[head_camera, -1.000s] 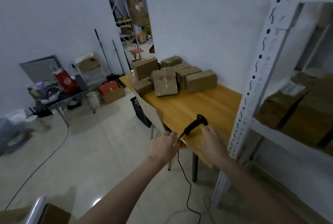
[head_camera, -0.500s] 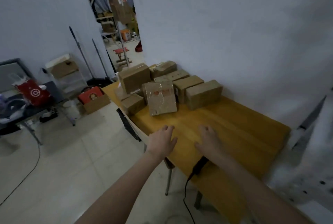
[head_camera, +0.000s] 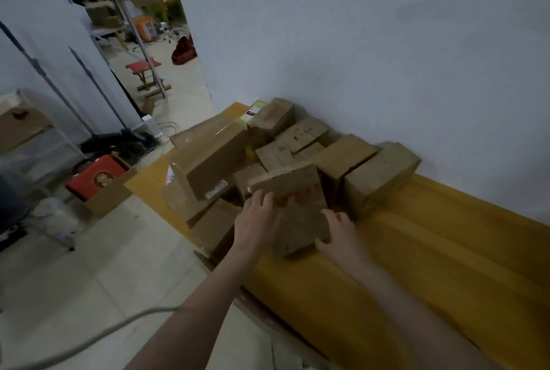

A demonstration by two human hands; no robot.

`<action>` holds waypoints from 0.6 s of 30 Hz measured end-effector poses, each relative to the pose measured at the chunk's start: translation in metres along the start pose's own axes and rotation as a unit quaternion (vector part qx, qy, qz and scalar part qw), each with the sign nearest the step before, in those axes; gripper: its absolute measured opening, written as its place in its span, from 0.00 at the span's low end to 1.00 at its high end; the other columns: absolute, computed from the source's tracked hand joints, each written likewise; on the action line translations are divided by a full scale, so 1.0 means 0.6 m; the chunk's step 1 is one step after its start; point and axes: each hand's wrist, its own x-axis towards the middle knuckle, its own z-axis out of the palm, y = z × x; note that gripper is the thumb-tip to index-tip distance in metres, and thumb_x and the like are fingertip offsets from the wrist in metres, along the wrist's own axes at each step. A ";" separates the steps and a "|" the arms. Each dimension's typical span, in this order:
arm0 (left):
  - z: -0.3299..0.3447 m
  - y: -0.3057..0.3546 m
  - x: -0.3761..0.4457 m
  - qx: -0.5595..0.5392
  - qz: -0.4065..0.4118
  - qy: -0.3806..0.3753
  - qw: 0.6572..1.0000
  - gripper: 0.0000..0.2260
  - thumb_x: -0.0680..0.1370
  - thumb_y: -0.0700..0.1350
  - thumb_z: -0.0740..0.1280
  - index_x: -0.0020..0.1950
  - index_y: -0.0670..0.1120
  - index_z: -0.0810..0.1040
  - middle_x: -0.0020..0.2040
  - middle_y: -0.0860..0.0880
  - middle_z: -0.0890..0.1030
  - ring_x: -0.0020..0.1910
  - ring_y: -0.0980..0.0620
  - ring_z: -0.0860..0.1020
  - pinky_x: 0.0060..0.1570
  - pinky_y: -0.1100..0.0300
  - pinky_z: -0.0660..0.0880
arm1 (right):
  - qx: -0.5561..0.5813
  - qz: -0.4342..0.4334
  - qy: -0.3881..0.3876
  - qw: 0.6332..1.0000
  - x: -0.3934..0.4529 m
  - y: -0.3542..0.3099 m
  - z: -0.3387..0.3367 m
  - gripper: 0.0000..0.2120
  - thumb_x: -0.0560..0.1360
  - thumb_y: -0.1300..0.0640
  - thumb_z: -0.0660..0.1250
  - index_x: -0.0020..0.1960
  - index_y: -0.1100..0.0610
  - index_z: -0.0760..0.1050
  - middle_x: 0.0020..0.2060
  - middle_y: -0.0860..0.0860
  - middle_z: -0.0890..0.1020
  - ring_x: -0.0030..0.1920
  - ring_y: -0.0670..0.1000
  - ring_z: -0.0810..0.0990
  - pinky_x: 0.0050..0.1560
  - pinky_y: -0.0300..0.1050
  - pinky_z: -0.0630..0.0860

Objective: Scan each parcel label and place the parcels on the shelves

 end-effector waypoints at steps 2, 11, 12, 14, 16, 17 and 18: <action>0.004 -0.038 0.051 -0.003 -0.004 -0.005 1.000 0.27 0.79 0.55 0.63 0.75 0.47 0.61 0.75 0.45 0.63 0.72 0.45 0.65 0.62 0.52 0.75 | 0.028 0.018 -0.007 0.999 0.039 -0.021 0.016 0.30 0.76 0.50 0.67 0.74 0.51 0.58 0.66 0.51 0.65 0.63 0.53 0.69 0.59 0.48 0.75; 0.033 -0.104 0.175 -0.072 -0.011 -0.133 0.988 0.31 0.78 0.67 0.55 0.75 0.50 0.61 0.72 0.46 0.68 0.68 0.45 0.69 0.61 0.48 0.72 | 0.149 0.094 -0.001 0.984 0.127 -0.071 0.045 0.31 0.76 0.47 0.67 0.74 0.51 0.58 0.71 0.51 0.65 0.69 0.51 0.66 0.62 0.44 0.70; 0.037 -0.106 0.176 -0.089 -0.008 -0.151 0.984 0.31 0.78 0.68 0.55 0.75 0.51 0.61 0.70 0.46 0.69 0.66 0.45 0.70 0.60 0.49 0.73 | 0.184 0.116 0.002 0.976 0.129 -0.074 0.043 0.31 0.76 0.47 0.67 0.74 0.52 0.59 0.71 0.51 0.66 0.69 0.51 0.67 0.61 0.43 0.70; 0.041 -0.101 0.168 -0.105 0.004 -0.152 0.983 0.31 0.76 0.68 0.57 0.73 0.52 0.62 0.68 0.47 0.70 0.64 0.47 0.71 0.59 0.50 0.74 | 0.277 0.165 0.000 0.947 0.128 -0.078 0.041 0.31 0.76 0.48 0.67 0.74 0.52 0.58 0.71 0.51 0.66 0.69 0.52 0.67 0.62 0.46 0.71; 0.038 -0.082 0.147 -0.117 0.025 -0.133 0.984 0.33 0.75 0.68 0.60 0.73 0.51 0.62 0.69 0.48 0.68 0.65 0.48 0.69 0.60 0.50 0.74 | 0.372 0.211 0.002 0.904 0.117 -0.080 0.036 0.32 0.76 0.48 0.68 0.75 0.53 0.57 0.70 0.52 0.66 0.68 0.54 0.68 0.63 0.52 0.74; 0.035 -0.066 0.132 -0.121 0.038 -0.122 0.984 0.33 0.75 0.68 0.61 0.74 0.51 0.61 0.69 0.48 0.67 0.65 0.49 0.68 0.61 0.51 0.74 | 0.409 0.228 0.007 0.884 0.109 -0.078 0.032 0.32 0.76 0.49 0.68 0.74 0.53 0.57 0.69 0.53 0.67 0.67 0.54 0.69 0.63 0.54 0.74; 0.028 -0.047 0.115 -0.125 0.051 -0.113 0.984 0.33 0.75 0.67 0.62 0.74 0.51 0.61 0.70 0.49 0.66 0.66 0.50 0.67 0.61 0.52 0.74 | 0.437 0.241 0.014 0.866 0.100 -0.072 0.028 0.31 0.76 0.49 0.68 0.73 0.54 0.57 0.67 0.53 0.68 0.66 0.54 0.71 0.62 0.55 0.75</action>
